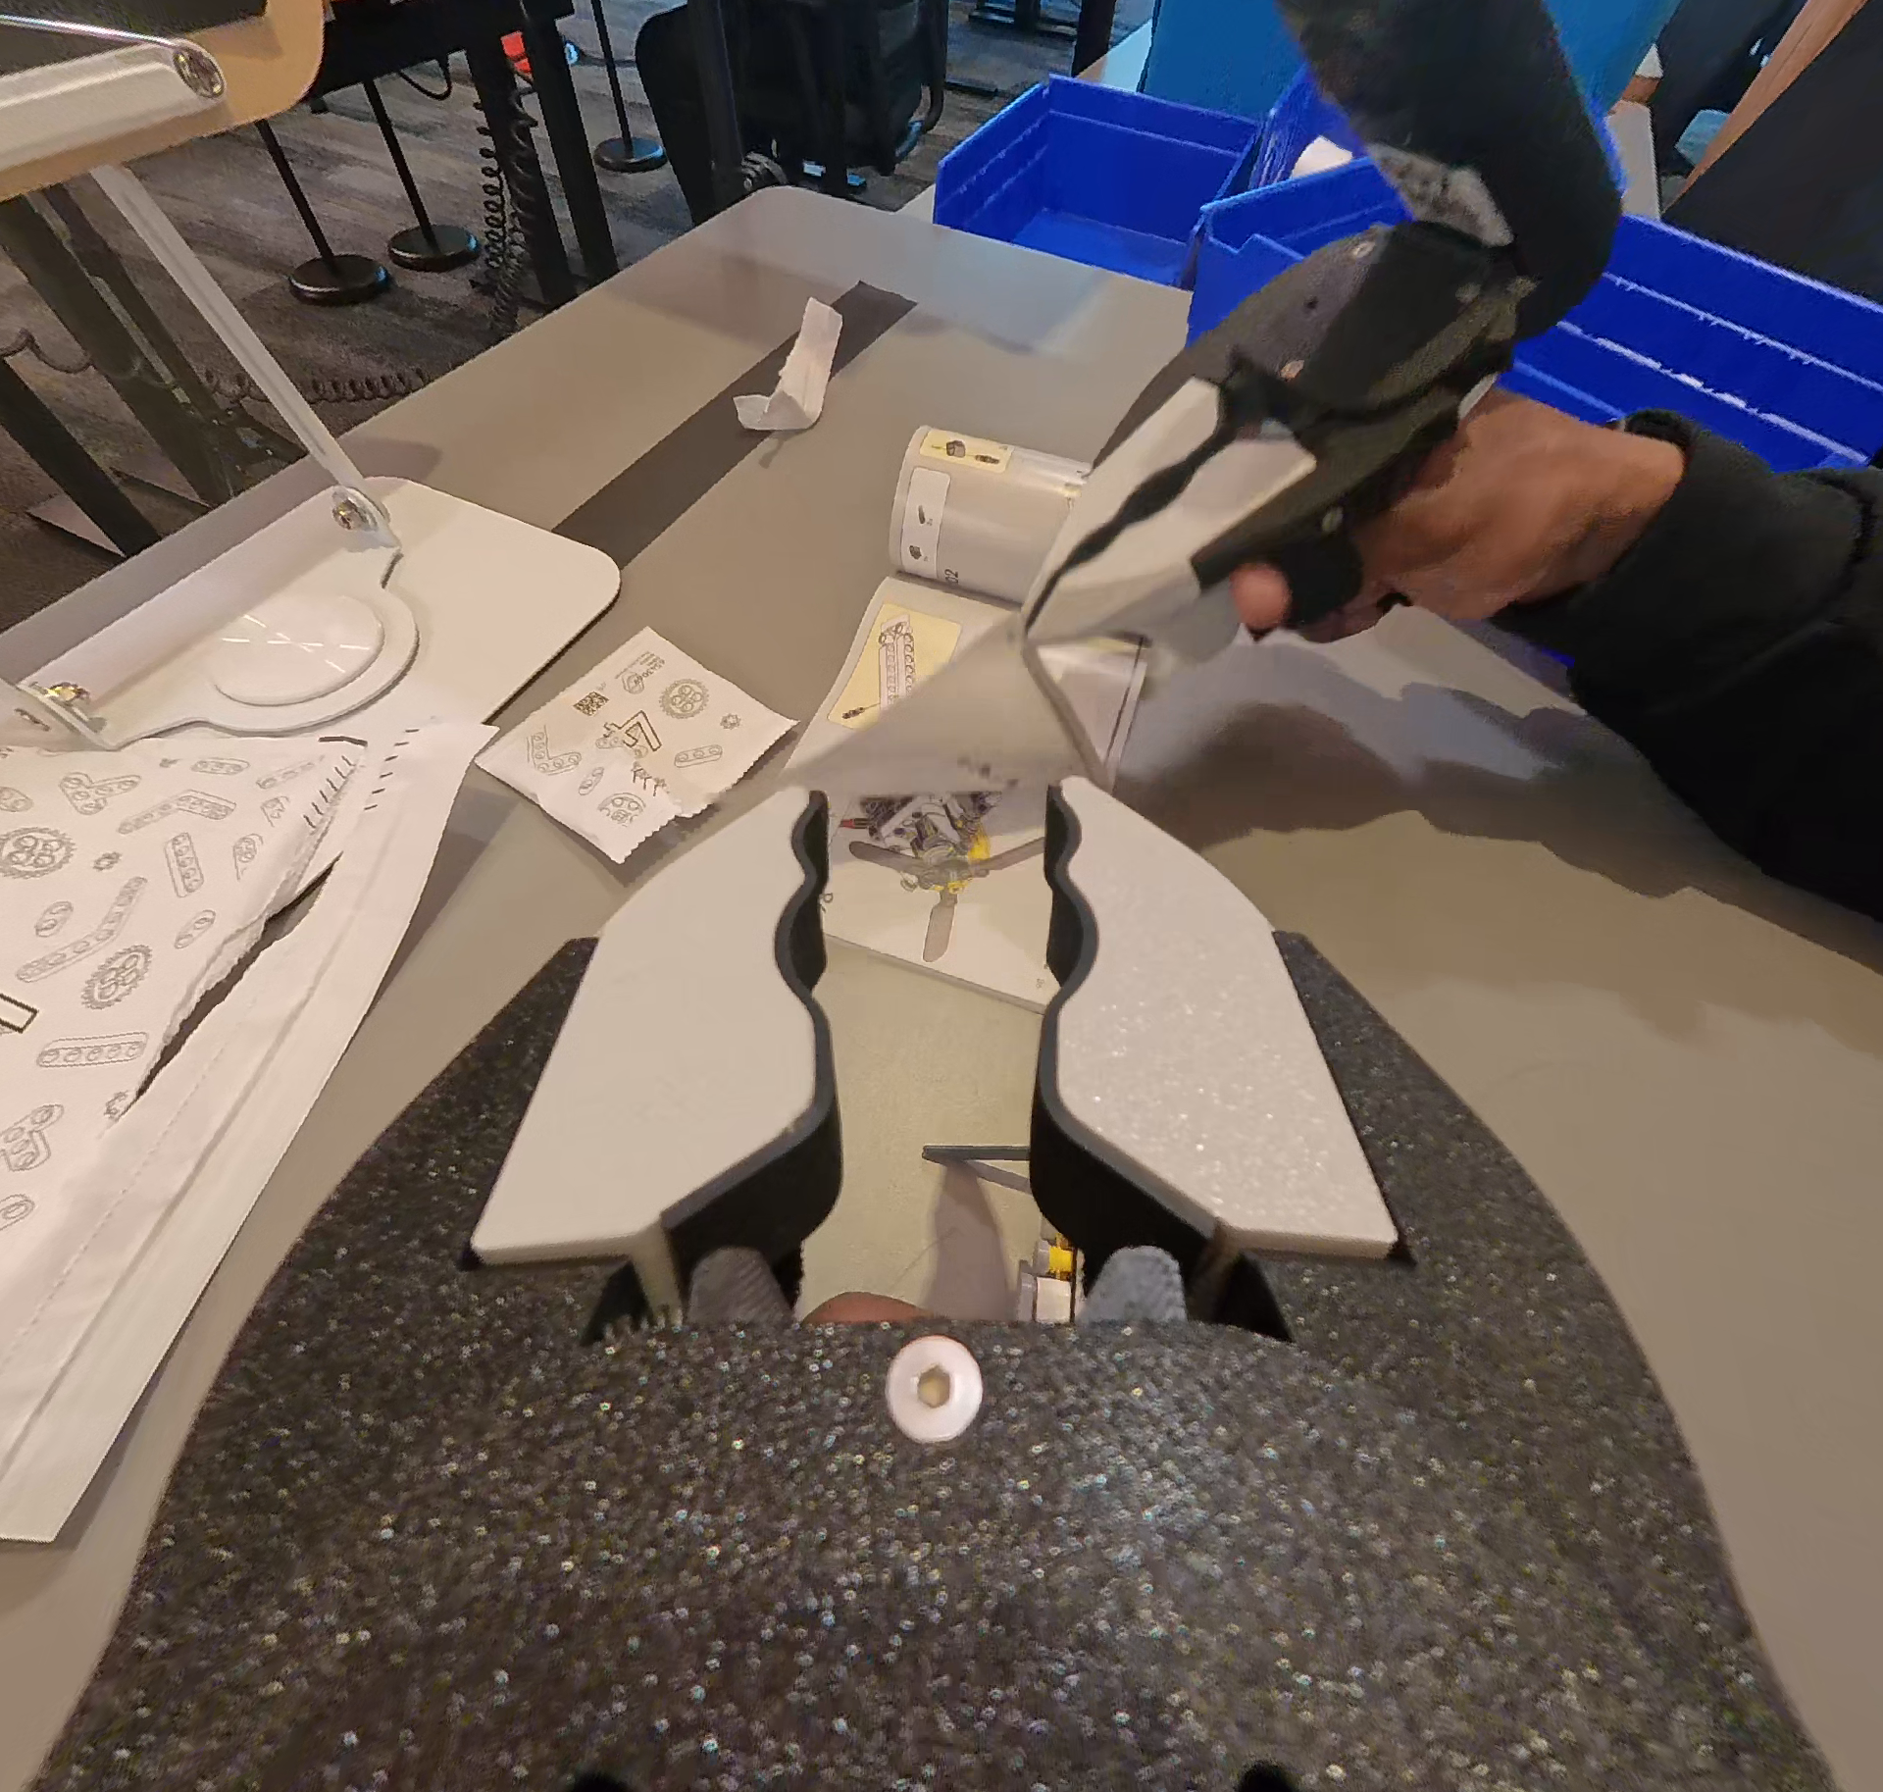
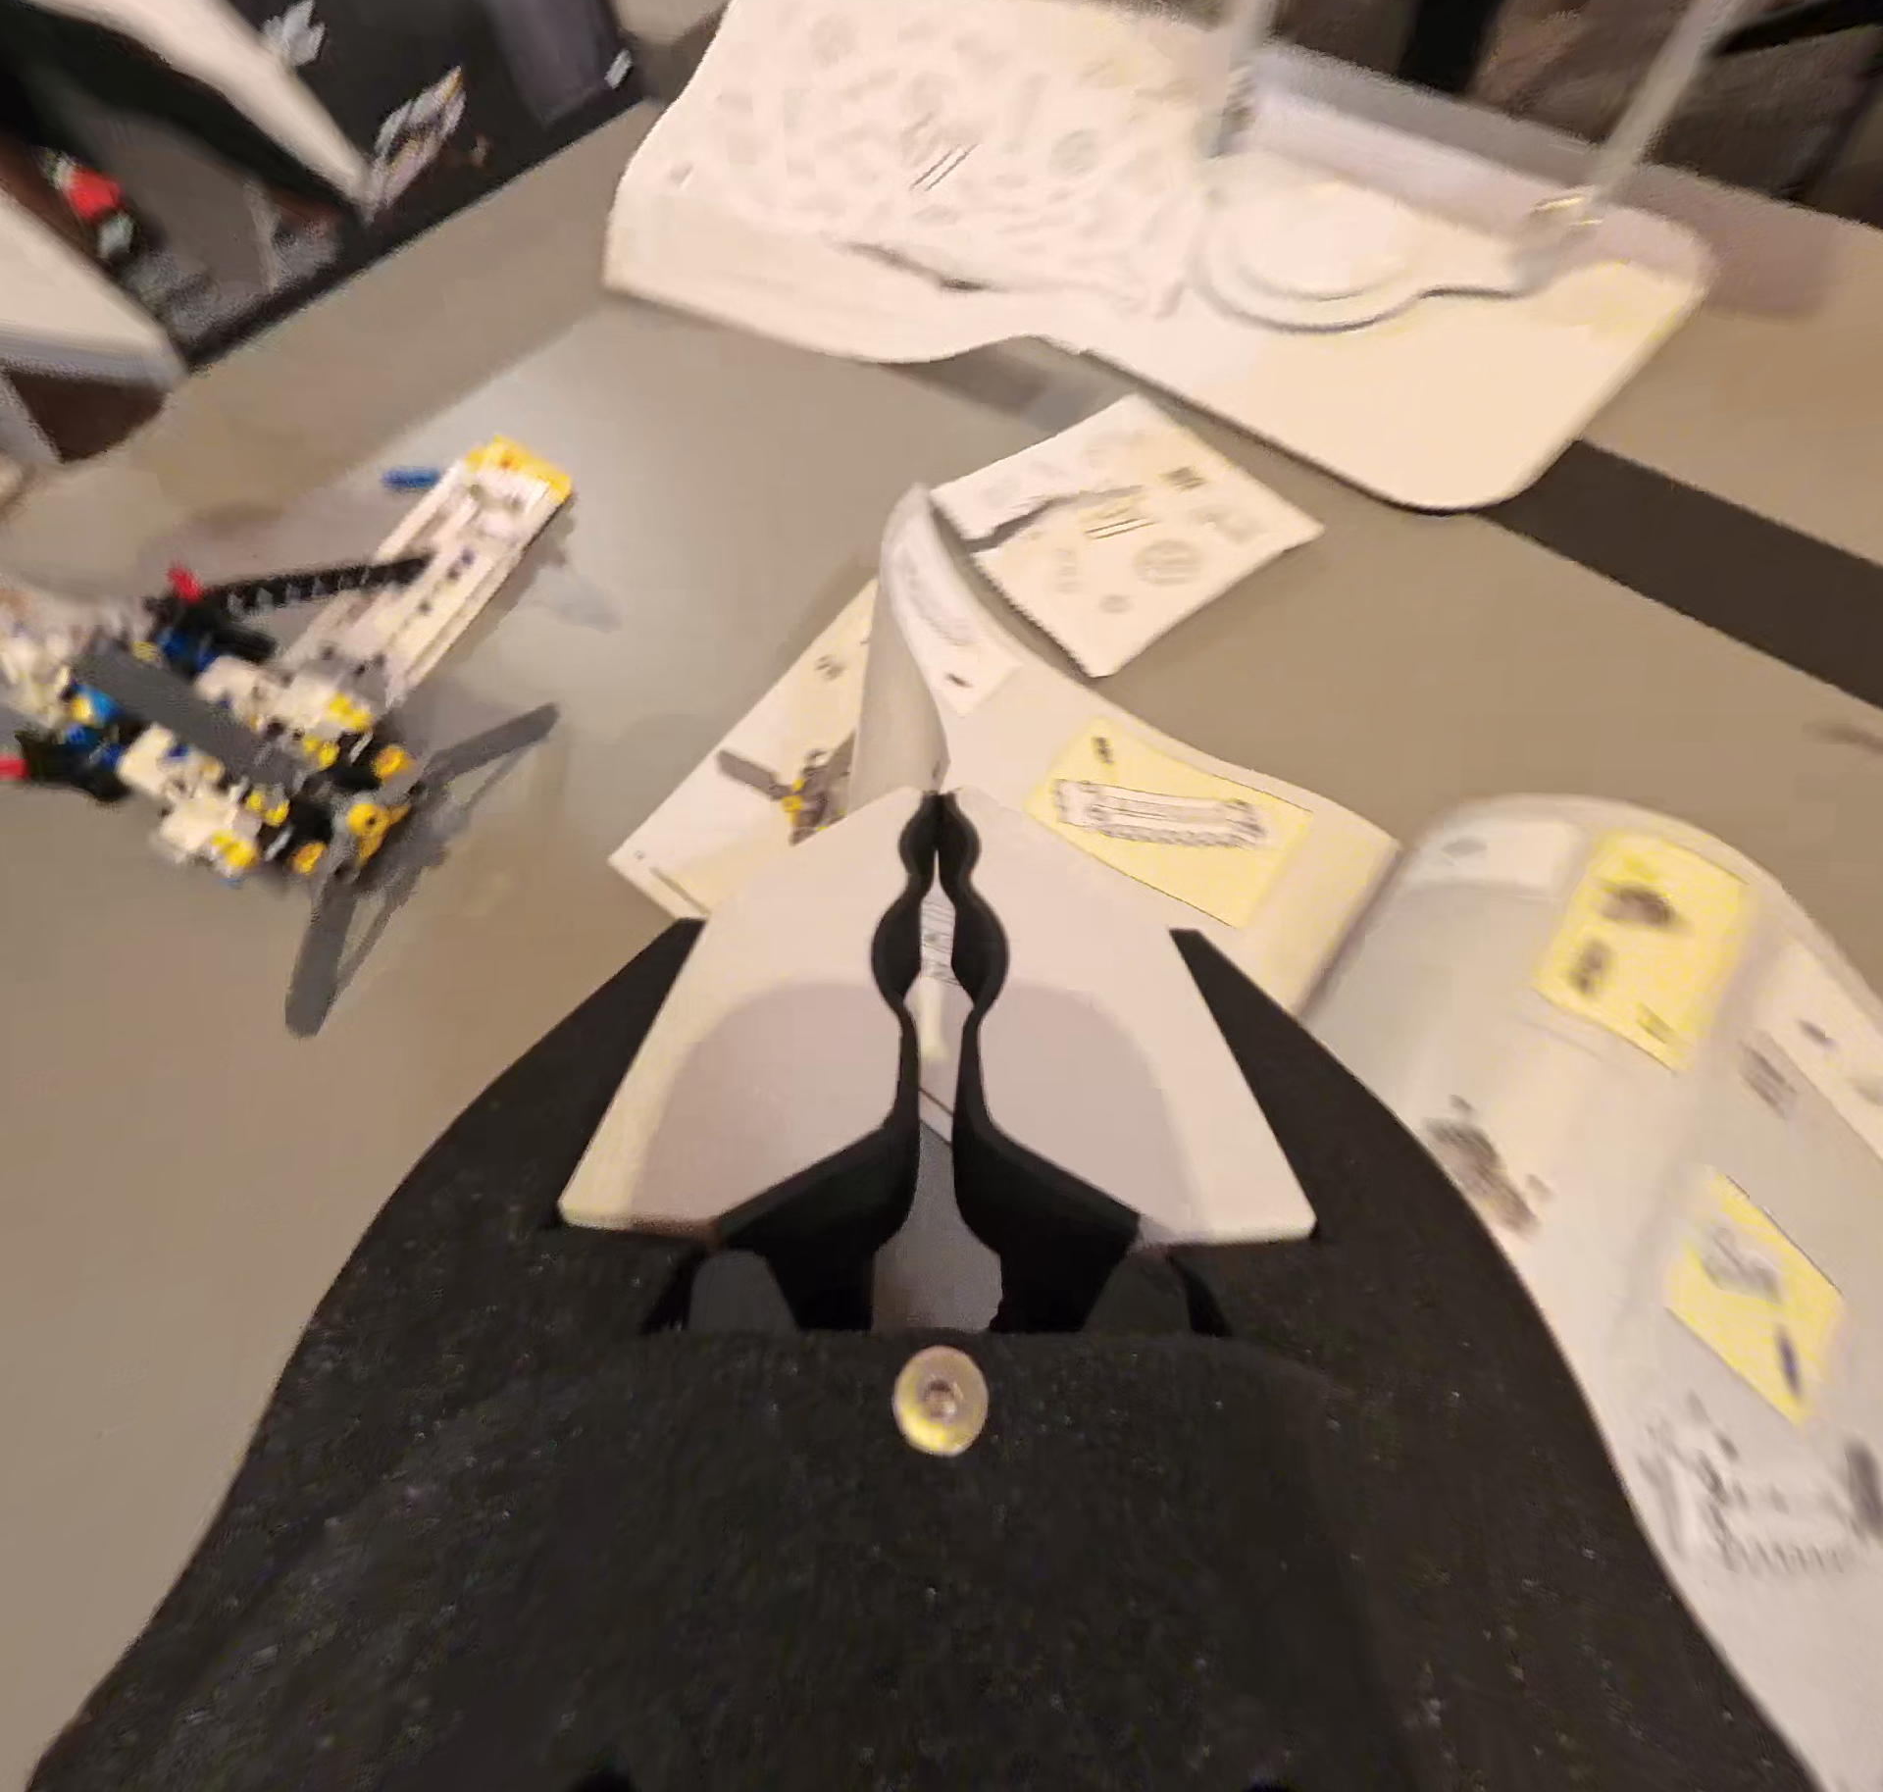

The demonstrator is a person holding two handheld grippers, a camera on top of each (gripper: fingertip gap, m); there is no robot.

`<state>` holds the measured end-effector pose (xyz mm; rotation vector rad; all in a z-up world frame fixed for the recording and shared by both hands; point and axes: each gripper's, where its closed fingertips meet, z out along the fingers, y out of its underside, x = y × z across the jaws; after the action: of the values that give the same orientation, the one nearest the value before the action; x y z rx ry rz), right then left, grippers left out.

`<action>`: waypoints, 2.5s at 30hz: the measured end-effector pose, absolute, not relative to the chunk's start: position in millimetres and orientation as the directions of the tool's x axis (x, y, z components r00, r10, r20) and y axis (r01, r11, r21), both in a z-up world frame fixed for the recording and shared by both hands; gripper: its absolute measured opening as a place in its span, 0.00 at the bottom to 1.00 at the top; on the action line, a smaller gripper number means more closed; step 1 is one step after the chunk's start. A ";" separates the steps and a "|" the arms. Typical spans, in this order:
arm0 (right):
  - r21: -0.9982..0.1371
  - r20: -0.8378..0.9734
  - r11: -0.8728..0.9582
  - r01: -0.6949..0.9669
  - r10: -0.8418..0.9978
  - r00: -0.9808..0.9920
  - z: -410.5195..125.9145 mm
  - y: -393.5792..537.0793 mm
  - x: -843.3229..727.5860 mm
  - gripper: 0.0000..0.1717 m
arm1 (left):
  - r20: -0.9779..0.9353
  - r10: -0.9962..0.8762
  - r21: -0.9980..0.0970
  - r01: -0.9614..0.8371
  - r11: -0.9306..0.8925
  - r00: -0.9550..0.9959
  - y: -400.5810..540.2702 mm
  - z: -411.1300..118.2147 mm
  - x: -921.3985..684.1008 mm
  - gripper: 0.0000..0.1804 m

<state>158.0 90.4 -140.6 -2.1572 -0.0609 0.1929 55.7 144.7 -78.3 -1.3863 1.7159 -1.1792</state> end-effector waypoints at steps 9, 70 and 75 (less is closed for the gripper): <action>-0.921 -0.150 -0.260 -0.291 -0.452 0.879 -101.2 18.5 260.6 0.00 | -0.002 -0.974 -0.874 -0.473 0.112 -0.228 153.5 -91.8 64.5 0.24; -0.661 0.541 -0.603 0.447 0.029 0.840 -143.2 62.0 133.2 0.12 | -0.167 -0.953 -0.772 -0.568 0.285 -0.252 155.2 -124.7 -102.8 0.32; -0.659 0.513 -0.593 0.464 0.098 0.853 -156.2 66.0 119.0 0.12 | -0.146 -0.944 -0.689 -0.654 0.312 -0.297 141.0 -149.0 -106.2 0.34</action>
<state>119.0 66.0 -156.2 -2.1680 -0.4063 -0.5445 -106.2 141.0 -149.0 -1.4091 2.0453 -0.7038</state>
